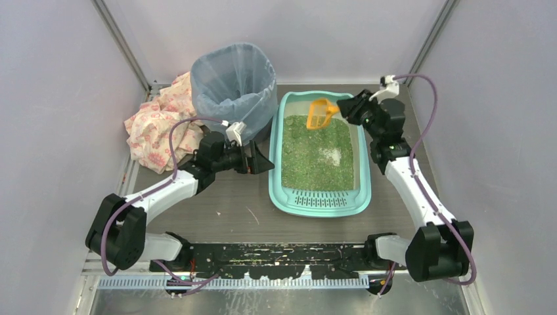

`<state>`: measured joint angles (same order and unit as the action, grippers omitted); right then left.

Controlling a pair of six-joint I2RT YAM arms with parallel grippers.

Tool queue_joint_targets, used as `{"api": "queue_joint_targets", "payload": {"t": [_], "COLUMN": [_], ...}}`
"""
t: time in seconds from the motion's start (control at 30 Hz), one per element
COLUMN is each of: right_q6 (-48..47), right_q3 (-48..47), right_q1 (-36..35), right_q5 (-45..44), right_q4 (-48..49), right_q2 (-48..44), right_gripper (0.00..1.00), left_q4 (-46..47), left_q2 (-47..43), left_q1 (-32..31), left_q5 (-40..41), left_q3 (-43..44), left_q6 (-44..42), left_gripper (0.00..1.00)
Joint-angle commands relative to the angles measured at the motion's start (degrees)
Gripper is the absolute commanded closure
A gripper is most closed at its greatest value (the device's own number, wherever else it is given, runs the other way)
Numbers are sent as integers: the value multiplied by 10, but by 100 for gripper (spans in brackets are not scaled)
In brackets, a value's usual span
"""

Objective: Clean the litter box

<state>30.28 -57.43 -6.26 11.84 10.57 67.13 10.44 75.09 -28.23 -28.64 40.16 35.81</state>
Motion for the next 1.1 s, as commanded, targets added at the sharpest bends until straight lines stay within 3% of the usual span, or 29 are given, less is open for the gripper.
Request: {"api": "queue_joint_targets", "payload": {"t": [0.0,0.43,1.07], "right_q6": [-6,55,92], "right_q3": [46,82,93], "right_q1": [0,-6,-88], "right_q5": [-5,61,61], "right_q4": [-3,111,160], "right_q2": [21,176,237], "right_gripper": [99,99,99], "left_q4": [35,24,22], "left_q2": [0,-7,-7], "left_q1": [-2,-2,-2], "left_q5": [-12,-3,-1], "left_q3": [18,18,17], "left_q6": [3,-5,-7], "left_gripper": [6,6,6]}}
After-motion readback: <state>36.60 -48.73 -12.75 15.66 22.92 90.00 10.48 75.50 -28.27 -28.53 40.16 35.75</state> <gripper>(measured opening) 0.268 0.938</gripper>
